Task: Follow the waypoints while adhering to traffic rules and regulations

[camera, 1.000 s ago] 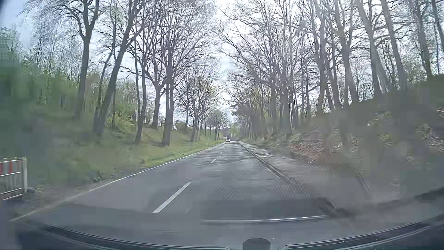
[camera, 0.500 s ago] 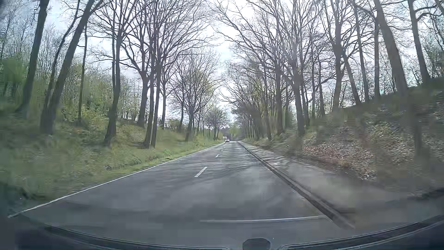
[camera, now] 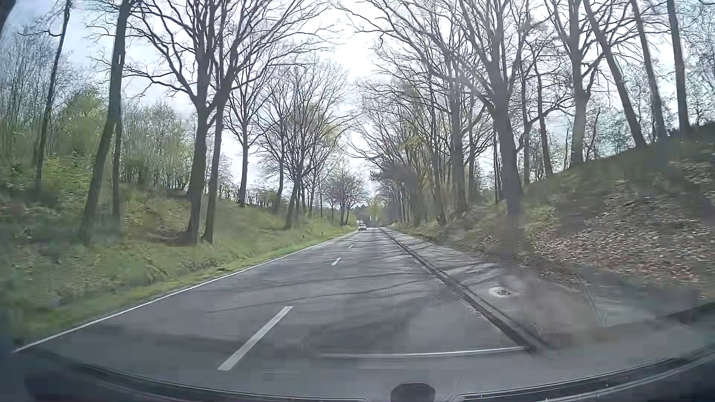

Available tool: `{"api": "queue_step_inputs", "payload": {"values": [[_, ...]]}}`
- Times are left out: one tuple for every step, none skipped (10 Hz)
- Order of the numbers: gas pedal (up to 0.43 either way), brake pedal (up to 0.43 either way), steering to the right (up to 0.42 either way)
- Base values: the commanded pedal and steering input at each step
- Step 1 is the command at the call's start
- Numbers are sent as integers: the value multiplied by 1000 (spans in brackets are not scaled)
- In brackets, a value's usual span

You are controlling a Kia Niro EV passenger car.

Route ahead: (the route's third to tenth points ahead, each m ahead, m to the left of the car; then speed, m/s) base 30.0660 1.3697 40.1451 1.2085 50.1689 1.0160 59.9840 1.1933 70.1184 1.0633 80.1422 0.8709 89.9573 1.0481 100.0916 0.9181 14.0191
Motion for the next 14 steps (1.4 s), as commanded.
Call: {"api": "queue_step_inputs", "payload": {"values": [[220,0,-3],[220,0,-4],[220,0,-5],[220,0,-5],[209,0,-5],[209,0,-6],[209,0,-5],[209,0,-6],[209,0,-5],[209,0,-6],[197,0,-6],[197,6,-7],[197,0,-6],[197,0,-5]]}}
